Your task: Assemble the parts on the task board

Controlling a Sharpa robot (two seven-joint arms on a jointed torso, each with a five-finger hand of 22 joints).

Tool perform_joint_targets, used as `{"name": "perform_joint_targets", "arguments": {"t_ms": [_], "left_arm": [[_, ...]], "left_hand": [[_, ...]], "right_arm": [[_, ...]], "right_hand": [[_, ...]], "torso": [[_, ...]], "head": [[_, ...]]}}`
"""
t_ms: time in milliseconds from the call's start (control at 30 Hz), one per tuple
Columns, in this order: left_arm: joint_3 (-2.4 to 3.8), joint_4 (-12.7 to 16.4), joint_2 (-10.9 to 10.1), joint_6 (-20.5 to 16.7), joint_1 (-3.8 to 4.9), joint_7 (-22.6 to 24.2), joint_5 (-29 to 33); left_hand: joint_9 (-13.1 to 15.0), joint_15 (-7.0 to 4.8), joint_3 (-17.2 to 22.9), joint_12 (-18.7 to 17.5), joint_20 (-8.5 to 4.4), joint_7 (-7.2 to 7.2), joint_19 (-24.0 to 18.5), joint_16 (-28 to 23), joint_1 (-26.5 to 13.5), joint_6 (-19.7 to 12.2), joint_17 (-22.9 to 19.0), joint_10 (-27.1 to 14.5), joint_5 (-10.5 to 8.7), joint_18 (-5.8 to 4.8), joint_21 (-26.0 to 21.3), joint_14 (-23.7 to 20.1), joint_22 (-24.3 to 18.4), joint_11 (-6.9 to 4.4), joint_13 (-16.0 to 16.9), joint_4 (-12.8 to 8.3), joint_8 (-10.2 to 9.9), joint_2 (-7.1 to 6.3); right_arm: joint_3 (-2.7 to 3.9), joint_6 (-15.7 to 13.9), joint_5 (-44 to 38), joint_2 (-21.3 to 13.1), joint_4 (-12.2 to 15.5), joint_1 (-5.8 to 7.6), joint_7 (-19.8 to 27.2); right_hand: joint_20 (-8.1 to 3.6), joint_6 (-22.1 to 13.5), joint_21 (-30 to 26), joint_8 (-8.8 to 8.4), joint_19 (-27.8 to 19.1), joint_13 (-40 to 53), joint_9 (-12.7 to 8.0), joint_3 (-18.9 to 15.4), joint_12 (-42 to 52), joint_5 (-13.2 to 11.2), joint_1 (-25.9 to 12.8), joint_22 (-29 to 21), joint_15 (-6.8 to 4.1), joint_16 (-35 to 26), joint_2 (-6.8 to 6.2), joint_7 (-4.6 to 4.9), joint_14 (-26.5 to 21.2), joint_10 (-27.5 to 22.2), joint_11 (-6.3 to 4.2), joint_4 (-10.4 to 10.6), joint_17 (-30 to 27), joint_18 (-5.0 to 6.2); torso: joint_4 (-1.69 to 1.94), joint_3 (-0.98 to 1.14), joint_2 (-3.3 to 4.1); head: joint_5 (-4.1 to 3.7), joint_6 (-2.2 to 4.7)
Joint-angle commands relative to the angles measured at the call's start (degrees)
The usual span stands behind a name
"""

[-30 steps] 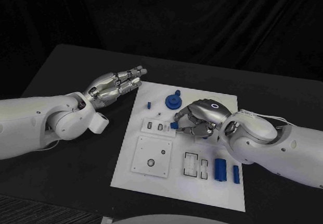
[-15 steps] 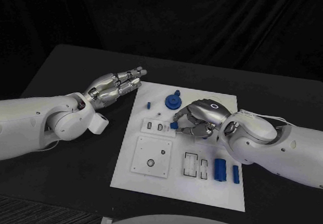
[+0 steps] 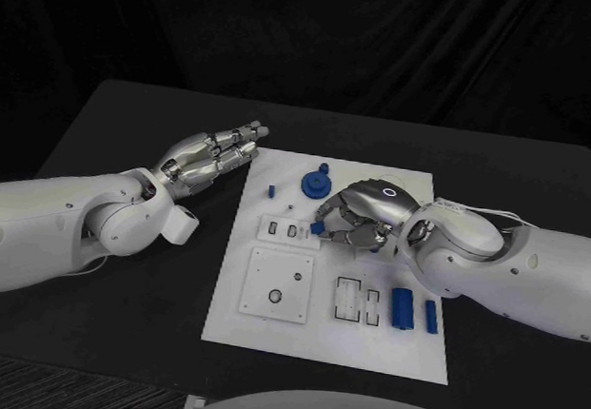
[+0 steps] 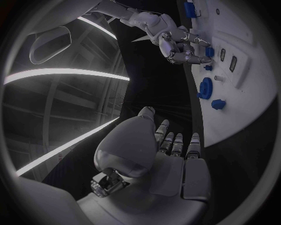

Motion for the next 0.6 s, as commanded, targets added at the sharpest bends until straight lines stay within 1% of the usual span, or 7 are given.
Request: {"name": "perform_joint_targets", "arguments": {"t_ms": [33, 167, 267, 467, 533, 567, 600], "left_arm": [[0.05, 0.0, 0.2, 0.8, -0.07, 0.7, -0.1], [0.05, 0.0, 0.2, 0.9, -0.09, 0.7, -0.1], [0.05, 0.0, 0.1, 0.8, -0.10, 0.8, -0.1], [0.05, 0.4, -0.3, -0.3, -0.11, 2.0, -0.1], [0.05, 0.6, -0.6, -1.5, -0.11, 3.1, -1.1], [0.05, 0.8, -0.8, -2.6, -0.11, 4.0, -2.7], [0.05, 1.0, -1.1, -3.8, -0.11, 5.1, -4.8]], "left_hand": [[0.1, 0.37, 0.4, 0.2, 0.38, 0.20, 0.1, -0.2, 0.3, 0.0, -0.1, 0.0, 0.28, 1.09, -0.2, -0.1, -0.1, 0.56, 0.1, 0.0, 0.4, 0.38], [0.1, 0.39, 0.5, 0.3, 0.40, 0.29, 0.1, -0.2, 0.3, 0.0, -0.1, 0.0, 0.28, 1.09, -0.2, -0.1, -0.1, 0.68, 0.1, 0.0, 0.4, 0.38], [0.1, 0.39, 0.5, 0.3, 0.40, 0.29, 0.1, -0.2, 0.3, 0.0, -0.1, 0.0, 0.28, 1.09, -0.2, -0.1, -0.1, 0.68, 0.1, 0.0, 0.4, 0.38], [0.1, 0.60, 0.8, 0.8, 0.49, 0.47, 0.2, -0.2, 0.7, 0.5, -0.1, 0.3, 0.40, 1.12, -0.2, -0.1, -0.1, 0.94, 0.2, -0.5, 0.6, 0.09], [0.2, 1.59, 1.3, 3.1, 1.05, 0.90, 0.7, -0.2, 1.4, 1.1, -0.1, 1.6, 0.50, 1.19, 0.3, -0.1, 0.3, 1.99, 0.7, -1.1, 0.8, -0.47], [0.2, 2.19, 1.6, 4.9, 1.55, 0.99, 1.4, 0.3, 1.9, 1.6, 0.3, 2.7, 0.54, 1.20, 0.7, 0.6, 0.6, 2.97, 1.0, -1.4, 0.9, -0.87], [0.2, 3.36, 1.9, 7.9, 2.14, 0.23, 2.7, 1.4, 1.9, 1.8, 1.3, 4.5, 0.52, 1.15, 1.6, 2.6, 1.1, 4.79, 1.6, -1.3, 0.9, -1.10]], "right_arm": [[0.01, -0.9, -0.1, 0.1, 0.0, -0.17, 0.7], [0.01, -1.9, 0.1, 0.0, 0.1, -0.17, 1.0], [0.01, -3.1, 0.5, -0.3, 0.3, -0.16, 1.4], [0.03, -5.7, 0.8, -1.5, 2.0, 0.17, 1.5], [0.03, -6.3, 0.8, -2.1, 2.7, 0.69, 1.4], [0.03, -6.4, 0.8, -2.4, 3.3, 1.13, 1.3], [0.04, -6.3, 0.8, -2.8, 3.7, 1.65, 1.0]], "right_hand": [[-0.03, 1.5, 0.0, 0.95, -0.1, 15.1, 0.7, 0.7, 0.1, 2.7, 0.4, 11.0, 0.14, 0.0, 1.05, -0.23, 5.3, 6.0, -0.32, -0.5, 12.4, 0.00], [-0.15, 2.8, 0.1, 1.98, -0.1, 15.1, 1.7, 1.3, 0.1, 6.6, 0.9, 11.0, -0.01, 0.0, 1.61, -0.42, 5.3, 6.0, -0.46, -1.6, 12.4, -0.03], [-0.18, 3.1, 0.2, 2.27, 0.0, 15.1, 2.0, 1.5, 0.1, 7.4, 1.1, 11.1, -0.03, 0.0, 1.60, -0.39, 5.3, 6.0, -0.47, -1.9, 12.5, -0.06], [-0.17, 3.3, 0.3, 2.45, 0.0, 15.1, 2.2, 1.4, 0.1, 7.1, 1.0, 11.1, 0.03, 0.1, 1.22, -0.06, 5.3, 6.0, -0.28, -2.2, 12.5, -0.08], [-0.16, 3.3, 0.5, 2.47, 0.1, 15.1, 2.3, 1.3, 0.1, 7.0, 1.0, 11.1, 0.05, 0.1, 1.16, -0.03, 5.3, 6.0, -0.25, -2.2, 12.6, -0.12], [-0.16, 3.3, 0.5, 2.47, 0.1, 15.1, 2.3, 1.3, 0.1, 6.9, 1.0, 11.1, 0.06, 0.1, 1.14, -0.01, 5.3, 6.0, -0.24, -2.2, 12.6, -0.12], [-0.15, 3.3, 0.5, 2.48, 0.1, 15.1, 2.3, 1.3, 0.1, 6.9, 1.0, 11.1, 0.07, 0.1, 1.12, 0.01, 5.3, 6.0, -0.23, -2.2, 12.6, -0.12]], "torso": [[0.01, 0.01, 0.03], [-0.01, 0.01, 0.01], [-0.02, 0.01, -0.02], [0.02, 0.01, -0.04], [0.02, -0.02, -0.04], [0.01, -0.03, -0.04], [0.00, -0.05, -0.05]], "head": [[0.09, -0.10], [0.26, -0.30], [0.30, -0.35], [0.60, -0.17], [0.74, -0.09], [0.76, -0.09], [0.78, -0.10]]}}
